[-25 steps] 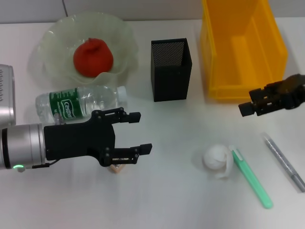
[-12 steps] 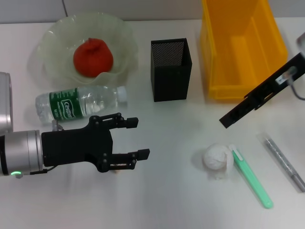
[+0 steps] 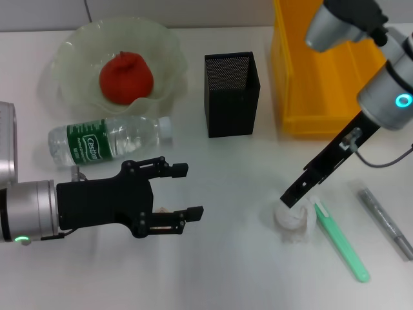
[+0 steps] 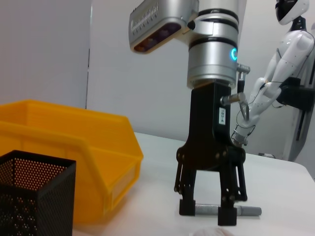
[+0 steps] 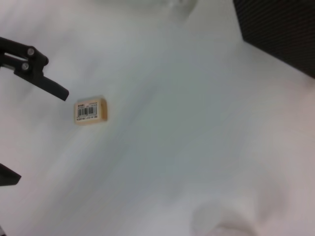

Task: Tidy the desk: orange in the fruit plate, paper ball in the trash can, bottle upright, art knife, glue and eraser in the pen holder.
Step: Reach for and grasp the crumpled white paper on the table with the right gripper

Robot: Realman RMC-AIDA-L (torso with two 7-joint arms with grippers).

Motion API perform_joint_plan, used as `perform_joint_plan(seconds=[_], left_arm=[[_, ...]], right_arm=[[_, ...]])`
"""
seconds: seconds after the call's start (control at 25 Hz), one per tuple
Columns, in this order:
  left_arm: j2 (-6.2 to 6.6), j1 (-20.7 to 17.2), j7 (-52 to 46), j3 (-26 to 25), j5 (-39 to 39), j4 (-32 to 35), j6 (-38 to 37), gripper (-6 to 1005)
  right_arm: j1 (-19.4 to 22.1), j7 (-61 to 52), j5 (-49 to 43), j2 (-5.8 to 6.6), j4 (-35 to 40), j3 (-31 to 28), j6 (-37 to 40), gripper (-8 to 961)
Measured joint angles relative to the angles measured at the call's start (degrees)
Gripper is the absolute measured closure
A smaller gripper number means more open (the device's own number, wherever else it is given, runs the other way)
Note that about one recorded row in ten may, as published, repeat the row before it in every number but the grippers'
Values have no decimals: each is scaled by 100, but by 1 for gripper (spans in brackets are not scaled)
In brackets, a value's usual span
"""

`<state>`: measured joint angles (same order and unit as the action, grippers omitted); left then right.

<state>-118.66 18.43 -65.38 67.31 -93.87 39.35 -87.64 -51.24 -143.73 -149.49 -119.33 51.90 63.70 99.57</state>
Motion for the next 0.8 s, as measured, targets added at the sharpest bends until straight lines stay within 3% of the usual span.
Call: perform_joint_plan(seconds=[0.8], left_arm=[[1,45,5,-34,0,-121,36,221]], right_arm=[[-138,55,202,-18,-592,630,-527,238]])
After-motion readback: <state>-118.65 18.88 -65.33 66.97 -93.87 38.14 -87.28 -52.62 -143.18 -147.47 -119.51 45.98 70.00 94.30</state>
